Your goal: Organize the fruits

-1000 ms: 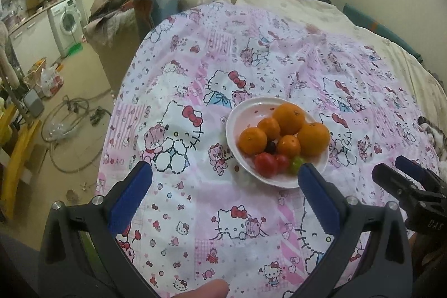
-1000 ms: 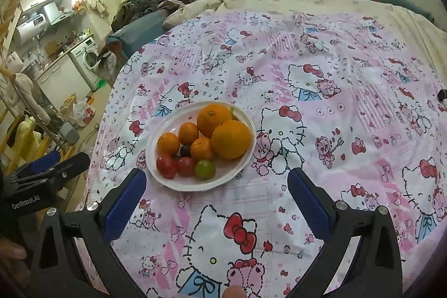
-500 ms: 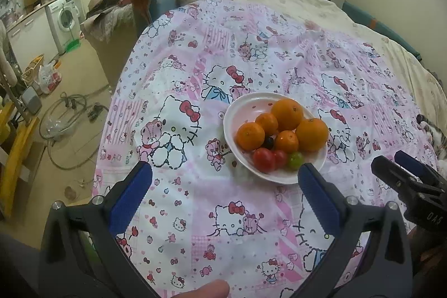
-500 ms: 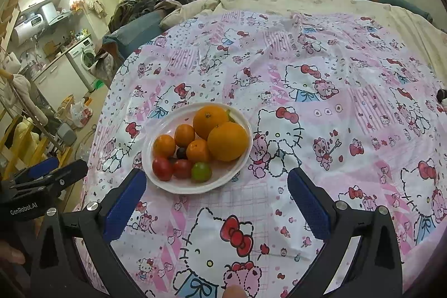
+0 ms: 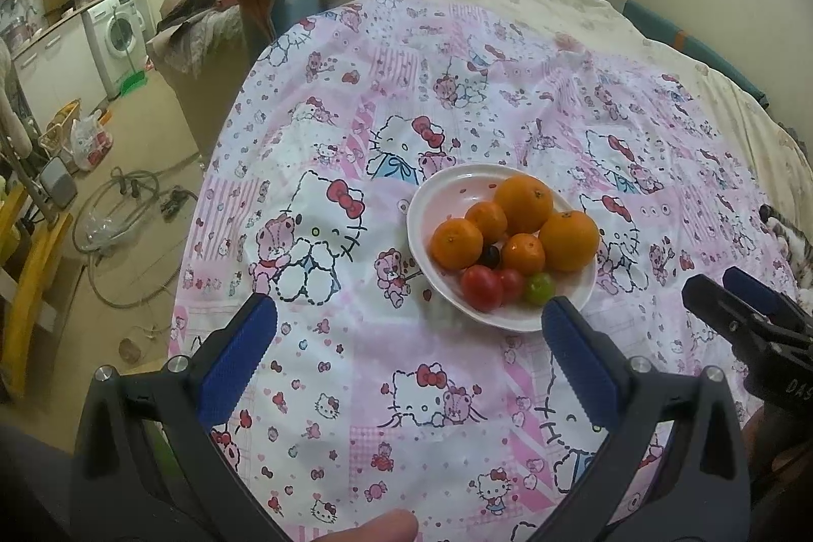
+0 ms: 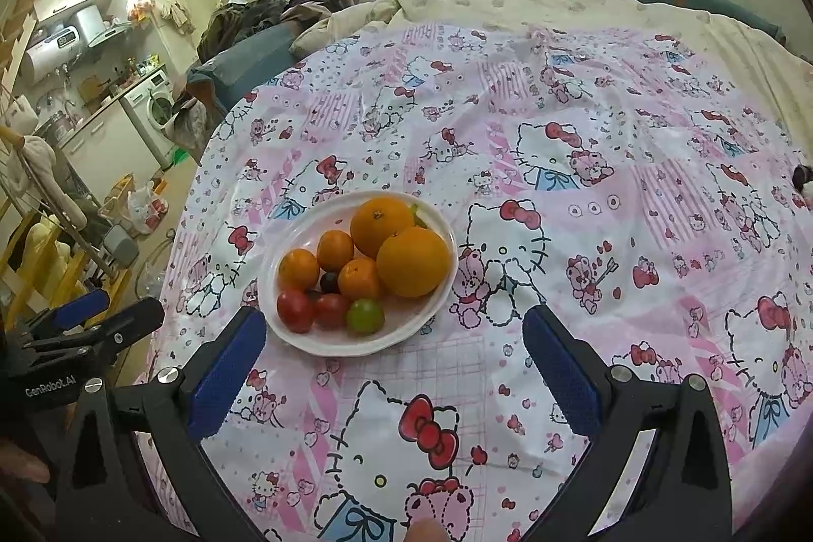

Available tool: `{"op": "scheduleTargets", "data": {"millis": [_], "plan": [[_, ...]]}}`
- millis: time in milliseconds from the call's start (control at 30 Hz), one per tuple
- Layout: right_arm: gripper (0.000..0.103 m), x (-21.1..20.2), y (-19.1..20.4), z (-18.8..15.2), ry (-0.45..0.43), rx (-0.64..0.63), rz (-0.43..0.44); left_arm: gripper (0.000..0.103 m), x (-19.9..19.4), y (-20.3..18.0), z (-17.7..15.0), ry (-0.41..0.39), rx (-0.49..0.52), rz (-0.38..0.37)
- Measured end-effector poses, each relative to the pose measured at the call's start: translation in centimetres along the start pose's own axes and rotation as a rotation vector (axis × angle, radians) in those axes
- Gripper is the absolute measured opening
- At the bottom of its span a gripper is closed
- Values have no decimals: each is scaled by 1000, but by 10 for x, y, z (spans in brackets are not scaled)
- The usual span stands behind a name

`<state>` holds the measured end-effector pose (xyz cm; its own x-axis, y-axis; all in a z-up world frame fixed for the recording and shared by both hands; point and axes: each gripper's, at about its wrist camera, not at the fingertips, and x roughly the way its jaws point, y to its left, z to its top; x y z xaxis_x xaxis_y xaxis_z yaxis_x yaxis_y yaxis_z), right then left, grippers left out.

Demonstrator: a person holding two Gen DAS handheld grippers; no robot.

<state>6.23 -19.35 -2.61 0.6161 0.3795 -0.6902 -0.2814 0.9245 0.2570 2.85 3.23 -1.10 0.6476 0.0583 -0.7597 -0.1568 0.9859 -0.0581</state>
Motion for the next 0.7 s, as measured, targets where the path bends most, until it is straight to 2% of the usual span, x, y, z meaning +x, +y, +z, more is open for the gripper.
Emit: {"op": "scheduleTargets", "data": {"millis": [700], "plan": [[103, -1, -1, 0, 0, -2, -9, 103, 1, -1, -1, 3, 2, 0]]}}
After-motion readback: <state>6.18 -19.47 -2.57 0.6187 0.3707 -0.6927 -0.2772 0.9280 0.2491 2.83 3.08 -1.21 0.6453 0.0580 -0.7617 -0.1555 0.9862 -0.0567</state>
